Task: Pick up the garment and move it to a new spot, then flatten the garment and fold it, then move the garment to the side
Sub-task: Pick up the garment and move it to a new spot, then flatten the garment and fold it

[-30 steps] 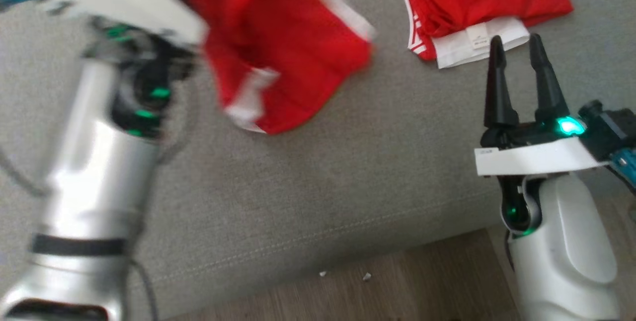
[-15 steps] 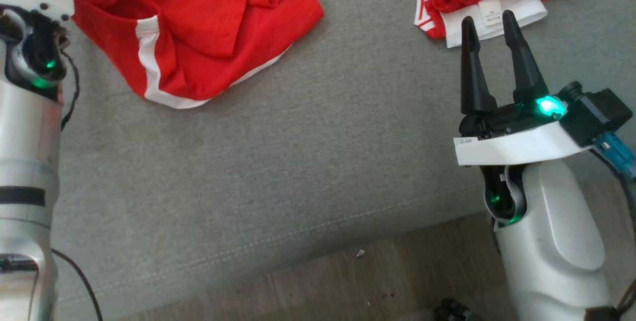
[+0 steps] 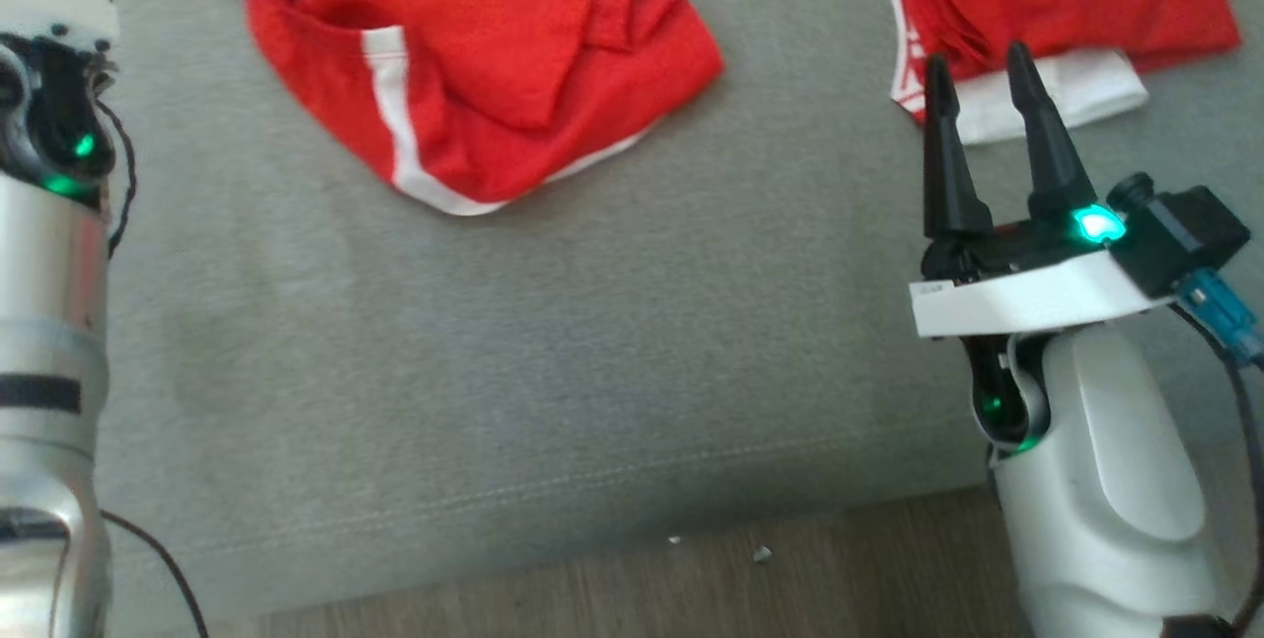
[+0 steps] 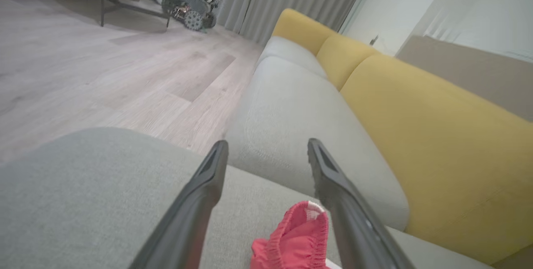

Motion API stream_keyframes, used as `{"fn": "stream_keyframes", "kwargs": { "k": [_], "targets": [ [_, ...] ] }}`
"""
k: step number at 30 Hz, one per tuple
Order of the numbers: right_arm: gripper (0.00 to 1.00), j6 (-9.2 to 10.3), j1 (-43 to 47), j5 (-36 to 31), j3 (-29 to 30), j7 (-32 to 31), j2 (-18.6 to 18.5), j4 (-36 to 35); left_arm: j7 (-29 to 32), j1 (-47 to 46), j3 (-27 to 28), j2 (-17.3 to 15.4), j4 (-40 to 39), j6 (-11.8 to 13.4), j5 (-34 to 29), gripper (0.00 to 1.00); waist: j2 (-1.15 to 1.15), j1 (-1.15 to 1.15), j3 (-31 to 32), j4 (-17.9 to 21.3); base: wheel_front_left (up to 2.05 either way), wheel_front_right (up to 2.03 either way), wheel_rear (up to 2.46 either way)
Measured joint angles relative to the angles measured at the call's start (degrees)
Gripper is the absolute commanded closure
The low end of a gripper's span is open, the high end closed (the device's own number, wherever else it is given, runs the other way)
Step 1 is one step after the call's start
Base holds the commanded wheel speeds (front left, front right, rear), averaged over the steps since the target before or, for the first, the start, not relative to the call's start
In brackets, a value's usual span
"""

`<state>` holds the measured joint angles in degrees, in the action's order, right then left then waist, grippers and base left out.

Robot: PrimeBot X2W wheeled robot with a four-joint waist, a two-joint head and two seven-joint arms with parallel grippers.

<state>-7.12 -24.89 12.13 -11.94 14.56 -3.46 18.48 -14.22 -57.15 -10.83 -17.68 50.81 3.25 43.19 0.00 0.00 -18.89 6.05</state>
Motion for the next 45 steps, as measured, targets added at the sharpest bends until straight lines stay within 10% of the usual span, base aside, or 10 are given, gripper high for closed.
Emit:
{"fn": "stream_keyframes", "kwargs": {
  "k": [23,45],
  "targets": [
    [0.0,-0.01,8.97,-5.8,5.78,-0.49,0.05,2.35,-0.48,45.66,10.98,14.51,-41.35,-8.38,-13.14,0.0,0.0,0.0,10.47,-10.48,0.0,0.0,0.0],
    [0.0,0.0,8.6,-3.04,2.33,-0.97,0.13,0.55,-0.43,36.54,3.03,14.39,-33.18,-10.11,-28.99,0.0,0.0,0.0,5.3,-2.21,0.0,0.0,0.0]
  ]
}}
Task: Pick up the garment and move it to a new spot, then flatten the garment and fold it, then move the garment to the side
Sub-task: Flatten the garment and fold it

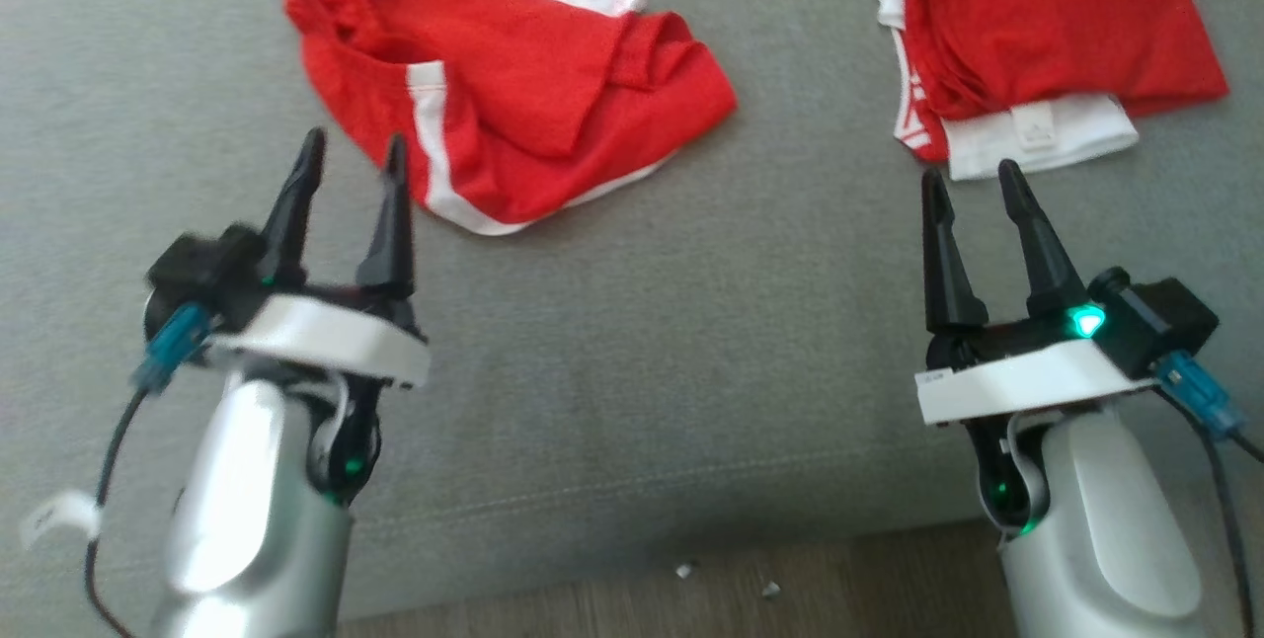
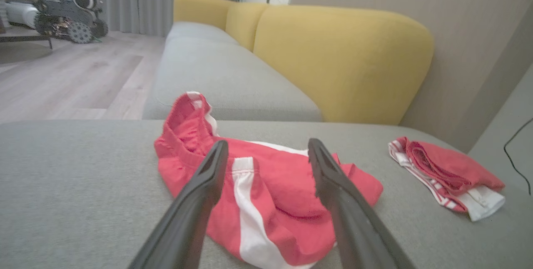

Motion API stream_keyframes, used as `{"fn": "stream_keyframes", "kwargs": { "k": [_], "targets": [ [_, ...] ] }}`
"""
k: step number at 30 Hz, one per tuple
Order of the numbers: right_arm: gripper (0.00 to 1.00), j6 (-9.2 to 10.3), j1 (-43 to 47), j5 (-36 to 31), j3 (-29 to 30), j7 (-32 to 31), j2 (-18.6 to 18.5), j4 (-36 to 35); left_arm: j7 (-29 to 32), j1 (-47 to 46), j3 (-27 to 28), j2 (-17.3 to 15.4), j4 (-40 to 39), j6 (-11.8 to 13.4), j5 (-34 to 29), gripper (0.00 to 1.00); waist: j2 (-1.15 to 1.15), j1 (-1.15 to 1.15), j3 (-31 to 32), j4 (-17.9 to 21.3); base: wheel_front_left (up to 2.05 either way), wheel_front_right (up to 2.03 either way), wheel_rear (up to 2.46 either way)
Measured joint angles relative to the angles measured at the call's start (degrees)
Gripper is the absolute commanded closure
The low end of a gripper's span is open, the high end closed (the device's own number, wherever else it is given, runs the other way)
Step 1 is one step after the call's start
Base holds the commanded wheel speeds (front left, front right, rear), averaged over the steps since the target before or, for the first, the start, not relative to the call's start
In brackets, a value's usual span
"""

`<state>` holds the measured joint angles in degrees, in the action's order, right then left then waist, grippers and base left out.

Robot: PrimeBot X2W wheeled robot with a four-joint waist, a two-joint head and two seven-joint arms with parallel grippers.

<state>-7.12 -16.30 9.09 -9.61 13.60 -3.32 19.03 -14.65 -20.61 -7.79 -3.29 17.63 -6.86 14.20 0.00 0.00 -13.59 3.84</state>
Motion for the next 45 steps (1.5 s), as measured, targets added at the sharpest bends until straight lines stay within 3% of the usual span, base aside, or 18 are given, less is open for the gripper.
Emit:
{"fn": "stream_keyframes", "kwargs": {
  "k": [11,29,30,31,32,39,45],
  "targets": [
    [0.0,-0.01,-2.97,1.49,-2.04,0.55,0.0,0.05,5.02,-10.77,-7.01,-0.48,8.68,-0.18,-4.72,0.0,0.0,0.0,-4.13,5.08,0.0,0.0,0.0],
    [0.0,0.0,-4.0,4.41,-2.8,0.76,0.0,-0.32,11.88,-20.12,-11.87,-4.21,22.62,5.93,-13.65,0.0,0.0,0.0,-7.52,11.34,0.0,0.0,0.0],
    [0.0,0.0,-4.0,4.42,-2.8,0.76,0.0,-0.36,12.14,-20.41,-11.95,-4.3,23.14,6.02,-13.9,0.13,0.0,0.0,-7.59,11.46,0.0,0.0,0.0],
    [0.0,0.0,-4.0,4.43,-2.8,0.76,0.0,-0.44,12.13,-20.66,-12.02,-4.3,23.53,6.41,-13.97,0.73,0.0,0.0,-7.67,11.57,0.0,0.0,0.0],
    [0.0,0.0,-4.0,4.44,-2.8,0.76,0.0,-0.55,12.13,-20.85,-12.04,-4.32,23.7,6.45,-13.97,1.0,0.0,0.0,-7.76,11.67,0.0,0.0,0.0],
    [0.0,-0.01,-4.01,5.01,-3.12,0.77,0.0,-0.97,9.95,-23.78,-11.89,-4.94,23.91,6.95,-13.85,1.0,0.0,0.0,-8.35,12.24,0.0,0.0,0.0],
    [0.0,0.0,-4.74,6.1,-4.02,0.77,0.02,-1.53,9.11,-31.78,-10.91,-7.17,23.25,6.91,-13.83,1.0,0.0,0.0,-9.51,13.22,0.0,0.0,0.0]
  ]
}}
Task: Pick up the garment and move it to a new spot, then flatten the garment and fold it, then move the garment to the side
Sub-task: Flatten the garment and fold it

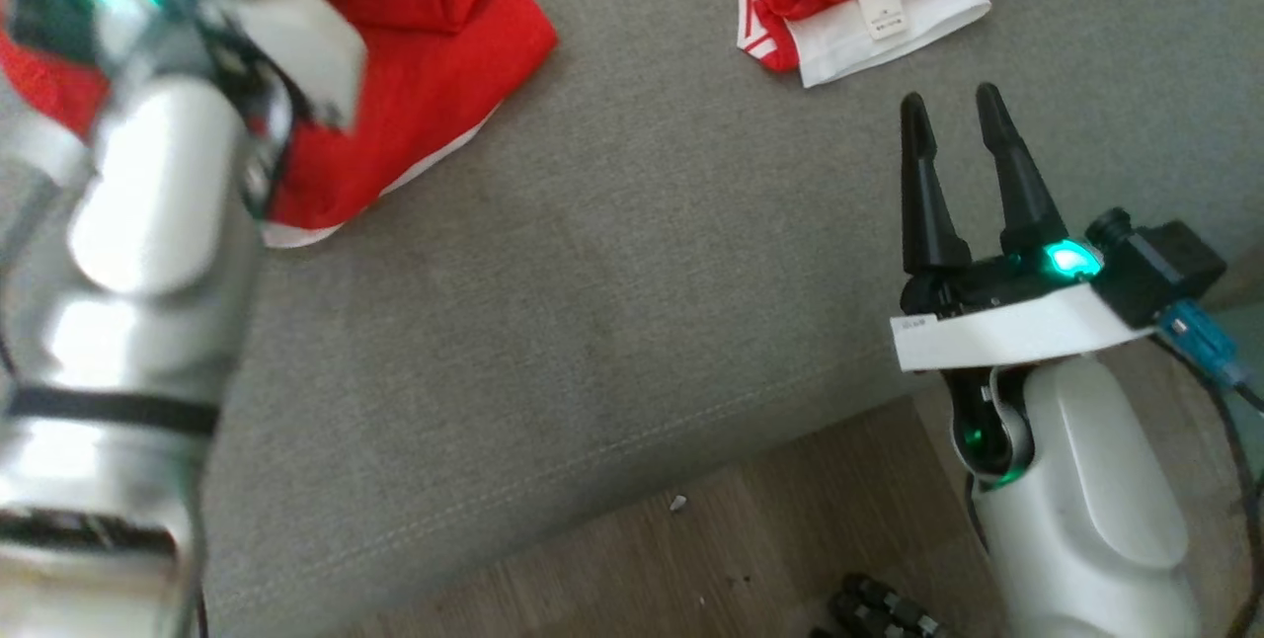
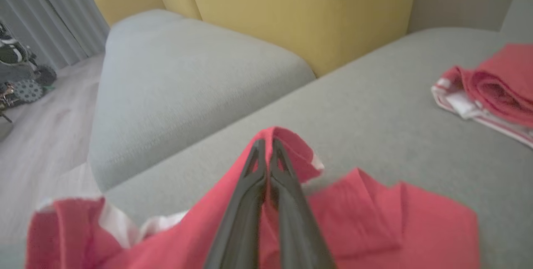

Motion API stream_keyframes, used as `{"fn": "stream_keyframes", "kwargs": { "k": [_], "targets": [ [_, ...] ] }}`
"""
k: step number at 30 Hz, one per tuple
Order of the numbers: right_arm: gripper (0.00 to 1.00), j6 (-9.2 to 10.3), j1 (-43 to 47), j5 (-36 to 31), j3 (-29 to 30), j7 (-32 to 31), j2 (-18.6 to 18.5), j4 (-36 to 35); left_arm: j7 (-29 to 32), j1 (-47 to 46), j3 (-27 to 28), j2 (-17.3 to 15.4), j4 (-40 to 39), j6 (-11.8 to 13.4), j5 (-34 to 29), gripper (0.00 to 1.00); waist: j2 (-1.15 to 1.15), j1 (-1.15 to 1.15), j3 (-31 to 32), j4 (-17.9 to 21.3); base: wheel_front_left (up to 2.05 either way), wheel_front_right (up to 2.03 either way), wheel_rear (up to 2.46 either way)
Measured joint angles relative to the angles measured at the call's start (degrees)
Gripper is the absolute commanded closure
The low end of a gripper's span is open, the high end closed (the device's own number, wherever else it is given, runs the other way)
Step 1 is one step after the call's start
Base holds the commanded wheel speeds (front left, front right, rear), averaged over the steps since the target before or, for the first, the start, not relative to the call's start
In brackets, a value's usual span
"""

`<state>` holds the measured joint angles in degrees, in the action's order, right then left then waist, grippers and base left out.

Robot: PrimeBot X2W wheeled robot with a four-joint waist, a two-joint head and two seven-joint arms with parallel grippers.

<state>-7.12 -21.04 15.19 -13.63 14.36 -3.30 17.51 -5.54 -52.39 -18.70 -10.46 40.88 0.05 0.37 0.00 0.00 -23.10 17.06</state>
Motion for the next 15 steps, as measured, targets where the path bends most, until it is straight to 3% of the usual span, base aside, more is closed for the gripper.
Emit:
{"fn": "stream_keyframes", "kwargs": {
  "k": [15],
  "targets": [
    [0.0,-0.01,-3.19,5.28,-4.54,0.23,0.03,-2.32,3.74,-23.45,2.8,-8.21,7.13,-0.1,-1.38,1.0,0.0,-0.01,-4.97,6.32,0.0,0.0,0.0]
  ]
}}
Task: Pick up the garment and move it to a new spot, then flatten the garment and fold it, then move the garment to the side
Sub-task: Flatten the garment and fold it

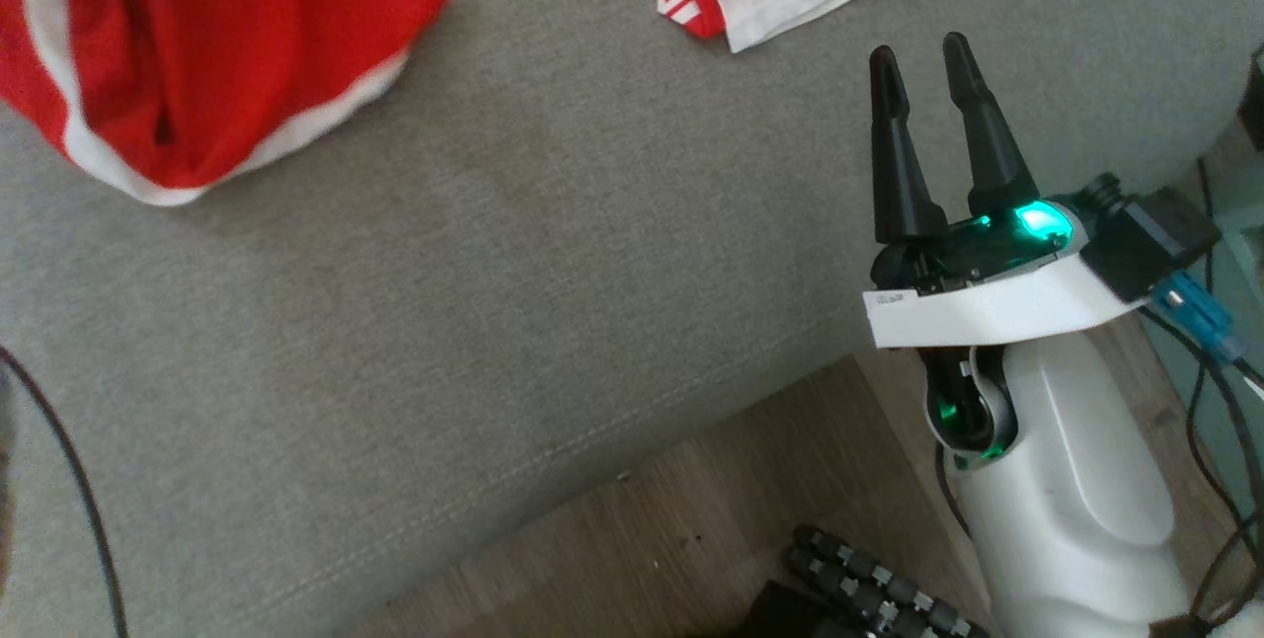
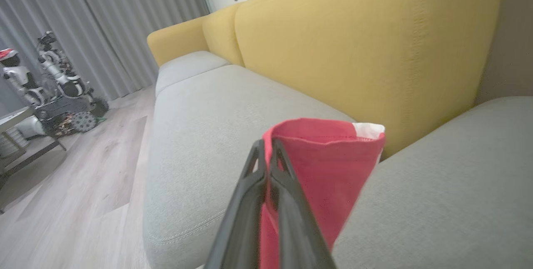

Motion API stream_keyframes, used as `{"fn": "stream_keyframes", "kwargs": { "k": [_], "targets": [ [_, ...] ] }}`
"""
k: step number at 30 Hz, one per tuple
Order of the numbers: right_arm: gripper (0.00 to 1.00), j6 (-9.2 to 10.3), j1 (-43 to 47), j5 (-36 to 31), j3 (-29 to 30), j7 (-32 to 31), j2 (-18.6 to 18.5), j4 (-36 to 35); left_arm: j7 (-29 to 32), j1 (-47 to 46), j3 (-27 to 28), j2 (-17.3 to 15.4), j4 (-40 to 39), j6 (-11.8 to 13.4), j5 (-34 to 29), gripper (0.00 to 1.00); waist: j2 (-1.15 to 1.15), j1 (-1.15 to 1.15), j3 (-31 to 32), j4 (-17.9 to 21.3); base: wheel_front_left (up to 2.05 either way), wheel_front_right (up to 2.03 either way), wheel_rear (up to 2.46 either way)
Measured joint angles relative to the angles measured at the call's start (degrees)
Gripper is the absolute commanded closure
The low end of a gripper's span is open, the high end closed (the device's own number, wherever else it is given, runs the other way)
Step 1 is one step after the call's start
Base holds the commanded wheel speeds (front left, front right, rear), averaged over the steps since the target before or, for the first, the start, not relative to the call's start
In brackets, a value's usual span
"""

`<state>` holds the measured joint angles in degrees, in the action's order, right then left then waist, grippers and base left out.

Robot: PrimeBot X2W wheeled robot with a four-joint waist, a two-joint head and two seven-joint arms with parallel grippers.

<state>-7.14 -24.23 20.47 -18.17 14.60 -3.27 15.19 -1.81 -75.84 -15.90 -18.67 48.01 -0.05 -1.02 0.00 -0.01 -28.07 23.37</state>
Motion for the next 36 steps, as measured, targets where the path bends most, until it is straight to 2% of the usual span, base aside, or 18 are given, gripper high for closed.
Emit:
{"fn": "stream_keyframes", "kwargs": {
  "k": [3,7,8,9,10,18,26,31,36],
  "targets": [
    [0.0,0.01,-0.07,0.1,-0.18,0.0,0.0,-0.14,-0.86,-1.8,0.12,-1.53,2.7,1.48,-0.18,1.0,0.0,0.0,-0.69,0.92,0.0,0.0,0.0],
    [0.0,0.01,-0.07,0.11,-0.53,0.0,0.0,-0.19,-1.91,-2.63,0.02,-2.2,6.44,1.56,-0.45,1.0,0.0,0.0,-1.09,1.42,0.0,0.0,0.0],
    [0.0,0.01,-0.07,0.11,-0.68,0.0,0.0,-0.19,-2.12,-2.63,-0.04,-2.01,7.38,1.47,-0.44,0.84,0.0,0.0,-1.11,1.39,0.0,0.0,0.0],
    [0.0,0.0,-0.07,0.11,-0.82,0.0,0.0,-0.19,-2.52,-2.62,-0.15,-1.78,8.18,1.47,-0.44,0.26,0.0,0.0,-1.14,1.3,0.0,0.0,0.0],
    [0.0,0.0,-0.09,0.11,-0.94,0.0,0.0,-0.19,-3.02,-2.62,-0.38,-1.47,8.81,1.48,-0.44,0.0,0.0,0.0,-1.16,1.16,0.0,0.0,0.0],
    [0.0,0.01,-0.75,-0.05,-1.7,0.0,0.0,-0.05,-6.91,-2.61,-1.59,0.47,12.94,0.42,0.29,0.0,0.0,0.0,-0.51,-0.62,0.0,0.0,0.0],
    [0.0,0.01,-0.49,-2.38,0.14,0.0,0.0,1.26,-11.48,-0.25,-0.04,1.72,13.03,-1.53,4.53,0.0,0.0,0.0,2.68,-4.45,0.0,0.0,0.0],
    [0.0,0.01,0.09,-4.2,2.19,0.0,-0.01,1.91,-12.46,7.08,2.43,2.53,8.59,-2.55,8.84,0.0,0.0,0.01,5.31,-7.92,0.0,0.0,0.0],
    [0.0,0.01,2.38,-6.89,4.47,0.0,-0.02,2.75,-12.49,18.79,6.11,4.35,-1.79,-3.16,14.3,0.0,0.0,0.01,8.03,-11.95,0.0,0.0,0.0]
  ]
}}
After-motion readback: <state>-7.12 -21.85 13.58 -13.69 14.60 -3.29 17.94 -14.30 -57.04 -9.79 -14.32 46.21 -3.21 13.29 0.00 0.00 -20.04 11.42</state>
